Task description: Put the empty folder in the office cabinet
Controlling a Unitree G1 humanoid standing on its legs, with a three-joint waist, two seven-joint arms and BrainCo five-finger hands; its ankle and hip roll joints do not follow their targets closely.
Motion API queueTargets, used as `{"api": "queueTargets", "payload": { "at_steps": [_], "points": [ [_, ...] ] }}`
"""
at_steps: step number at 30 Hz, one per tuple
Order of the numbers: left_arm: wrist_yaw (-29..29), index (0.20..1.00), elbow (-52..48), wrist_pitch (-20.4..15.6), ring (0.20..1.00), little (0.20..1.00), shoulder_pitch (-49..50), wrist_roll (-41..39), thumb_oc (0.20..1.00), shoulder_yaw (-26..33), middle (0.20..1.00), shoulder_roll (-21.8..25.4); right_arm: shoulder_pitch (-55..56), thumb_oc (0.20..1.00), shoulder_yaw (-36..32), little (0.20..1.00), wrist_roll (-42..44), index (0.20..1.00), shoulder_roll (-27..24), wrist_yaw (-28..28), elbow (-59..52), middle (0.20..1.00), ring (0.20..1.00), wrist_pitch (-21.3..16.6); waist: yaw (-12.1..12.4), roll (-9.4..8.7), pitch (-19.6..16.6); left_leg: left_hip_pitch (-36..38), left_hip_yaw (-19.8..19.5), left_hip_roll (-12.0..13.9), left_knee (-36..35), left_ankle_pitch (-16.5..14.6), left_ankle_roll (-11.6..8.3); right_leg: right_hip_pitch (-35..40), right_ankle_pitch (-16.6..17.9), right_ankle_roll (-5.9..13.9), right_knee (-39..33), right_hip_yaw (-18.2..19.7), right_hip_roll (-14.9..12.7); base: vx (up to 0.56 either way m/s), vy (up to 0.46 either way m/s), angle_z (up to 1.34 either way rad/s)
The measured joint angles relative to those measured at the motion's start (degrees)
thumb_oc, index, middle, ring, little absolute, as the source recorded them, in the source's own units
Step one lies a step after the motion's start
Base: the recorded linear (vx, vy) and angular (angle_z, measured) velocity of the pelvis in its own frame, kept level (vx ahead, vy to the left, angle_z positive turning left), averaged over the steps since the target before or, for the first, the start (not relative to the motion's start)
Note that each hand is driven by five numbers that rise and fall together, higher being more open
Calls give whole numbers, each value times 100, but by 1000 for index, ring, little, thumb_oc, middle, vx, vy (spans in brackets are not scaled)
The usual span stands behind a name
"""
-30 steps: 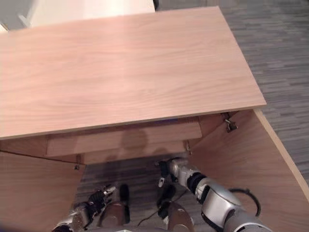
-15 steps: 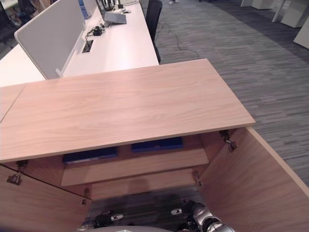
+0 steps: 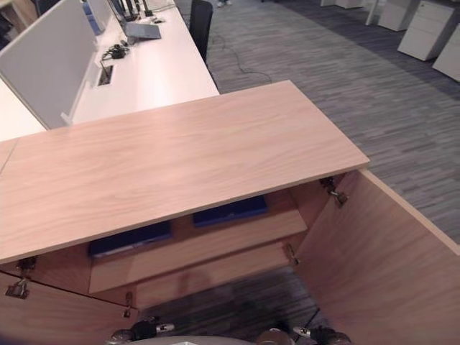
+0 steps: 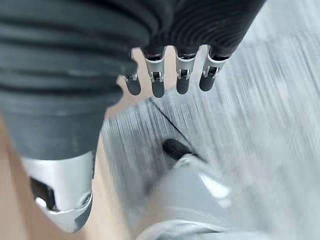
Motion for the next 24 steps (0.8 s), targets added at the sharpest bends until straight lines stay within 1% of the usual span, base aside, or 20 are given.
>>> {"api": "queueTargets", "payload": {
  "at_steps": [2, 3, 4, 5, 6, 7, 8, 9, 10, 11, 12, 13, 14, 15, 16, 18, 19, 22, 23, 24],
  "points": [
    [11, 1000, 112, 23, 1000, 1000, 32, 1, 1000, 10, 1000, 62, -76, 1000, -129, 1000, 199, 1000, 8, 2, 21, 1000, 1000, -83, -8, -13, 99, 39, 171, 70, -20, 5, 78, 25, 19, -7, -11, 108, -15, -55, -31, -35],
    [14, 1000, 162, 30, 1000, 1000, 33, 2, 1000, 5, 1000, 36, -74, 1000, -179, 1000, 260, 1000, -5, -5, 53, 1000, 1000, -83, -1, 61, 135, 48, 169, 95, -45, -26, 134, -18, -11, 21, 91, 95, -64, -46, -84, -15],
    [15, 1000, 166, 30, 1000, 1000, 32, 1, 1000, 5, 1000, 30, -70, 1000, -178, 1000, 284, 1000, -7, -6, 59, 1000, 1000, -77, 2, 68, 136, 59, 172, 99, -61, -42, 160, -31, -6, 30, 111, 86, -91, -46, -82, -17],
    [8, 1000, 205, 31, 1000, 1000, 69, 0, 1000, 10, 1000, 16, -66, 1000, -199, 1000, 322, 1000, -10, 5, 106, 1000, 1000, -81, 14, 59, 130, 145, 276, 156, -171, 34, 158, 61, -27, 66, 242, 151, -276, -57, -163, -18],
    [3, 1000, 209, 36, 1000, 1000, 132, -3, 1000, 14, 1000, -17, -80, 1000, -291, 1000, 337, 1000, -37, 11, 286, 1000, 1000, -87, 47, 132, 104, 166, 315, 219, -191, 62, 165, 48, -159, 266, 832, 406, -487, -28, -156, -20],
    [7, 1000, 198, 31, 1000, 1000, 151, -5, 1000, 4, 1000, -12, -55, 1000, -355, 1000, 337, 1000, -51, 2, 349, 1000, 1000, -81, 53, 209, 62, 146, 345, 294, -207, 83, 141, 84, -208, 339, 979, 467, -599, -28, -155, -18],
    [12, 1000, 190, 18, 1000, 1000, 211, -15, 1000, 7, 1000, -9, -50, 1000, -396, 1000, 336, 1000, -61, 0, 457, 1000, 1000, -61, 97, 209, -88, 145, 361, 367, -191, 146, 50, 193, -248, 433, 1019, 599, -836, -5, -146, -24],
    [14, 1000, 193, 17, 1000, 1000, 232, -18, 1000, 12, 1000, 12, -27, 1000, -396, 1000, 336, 1000, -52, -1, 457, 1000, 1000, -52, 142, 167, -132, 128, 359, 355, -181, 139, 42, 284, -166, 550, 837, 668, -870, -73, -171, -31],
    [10, 1000, 175, 10, 1000, 1000, 226, -22, 1000, 5, 1000, 100, 3, 1000, -399, 1000, 337, 1000, 10, -3, 457, 1000, 1000, -51, 179, 17, -188, 135, 363, 332, -195, 165, -94, 519, 485, 562, 432, 719, -907, -94, -292, -16],
    [21, 1000, 164, 23, 1000, 1000, 213, -27, 1000, 5, 1000, 114, 48, 1000, -403, 1000, 338, 1000, -9, -4, 466, 1000, 1000, -52, 167, -89, -186, 111, 367, 377, -166, 239, -213, 796, 170, 677, 2, 714, -777, -104, -298, -18],
    [23, 1000, 159, 18, 1000, 1000, 227, -53, 1000, 10, 1000, 44, 43, 1000, -404, 1000, 353, 1000, -75, -11, 475, 1000, 1000, -58, 185, -73, -213, 30, 387, 444, -100, 234, -224, 799, 124, 651, -146, 825, -650, -25, -386, -18],
    [22, 1000, 91, 12, 1000, 1000, 211, -77, 1000, 1, 1000, -67, 45, 1000, -404, 1000, 393, 1000, -175, -15, 457, 1000, 1000, -79, 157, 1, -277, -86, 379, 571, 46, 236, -222, 771, 89, 647, -299, 1051, -498, -5, -268, -33],
    [24, 1000, 92, 7, 1000, 1000, 215, -83, 1000, 4, 1000, -70, 51, 1000, -403, 1000, 394, 1000, -201, -16, 456, 1000, 1000, -81, 168, 14, -290, -96, 383, 633, 91, 236, -223, 784, 47, 668, -395, 1215, -422, 5, -400, -45],
    [62, 1000, 88, -8, 1000, 1000, 237, -114, 1000, 12, 1000, -6, 71, 1000, -397, 1000, 395, 1000, -190, -13, 448, 1000, 1000, -78, 164, -65, -347, -135, 396, 712, 166, 223, -243, 798, -87, 682, -564, 1369, -326, -11, -361, -40],
    [105, 1000, 99, -7, 1000, 1000, 232, -118, 1000, 25, 1000, 33, 125, 1000, -391, 1000, 393, 1000, -173, -13, 437, 1000, 1000, -79, 147, -148, -412, -217, 380, 772, 234, 241, -311, 799, -232, 716, -677, 1344, -275, -11, -361, -30],
    [133, 1000, 87, -17, 1000, 1000, 234, -133, 1000, 157, 1000, 32, 189, 1000, -390, 1000, 393, 1000, -172, -13, 440, 1000, 1000, -64, 123, -186, -448, -259, 367, 903, 248, 285, -420, 866, -233, 679, -895, 1371, -106, -8, -333, -9],
    [140, 1000, 93, -15, 1000, 1000, 234, -159, 1000, 220, 1000, 12, 320, 1000, -388, 1000, 391, 1000, -191, -20, 494, 1000, 1000, -48, 89, -176, -475, -273, 280, 1064, 256, 301, -451, 880, -208, 626, -945, 1367, 86, -10, -509, -3],
    [176, 1000, 257, -2, 1000, 1000, 250, -405, 1000, 393, 1000, 37, 523, 1000, -351, 1000, 393, 1000, -144, -20, 508, 1000, 1000, -48, 57, -214, -584, -415, 205, 1330, 287, 335, -583, 878, -270, 533, -1111, 1386, 355, -22, -345, 0],
    [182, 1000, 310, 2, 1000, 1000, 283, -535, 1000, 399, 1000, 11, 643, 1000, -355, 1000, 394, 1000, -182, -26, 555, 1000, 1000, -66, -18, -161, -580, -437, 111, 1422, 272, 357, -650, 821, -209, 515, -1092, 1359, 466, -34, -323, 6],
    [184, 1000, 361, -1, 1000, 1000, 294, -566, 1000, 455, 1000, 13, 682, 1000, -366, 1000, 394, 1000, -179, -26, 541, 1000, 1000, -79, -5, -124, -582, -479, 117, 1447, 316, 355, -654, 797, -218, 497, -1063, 1379, 483, -25, -201, -2]
  ]
}}
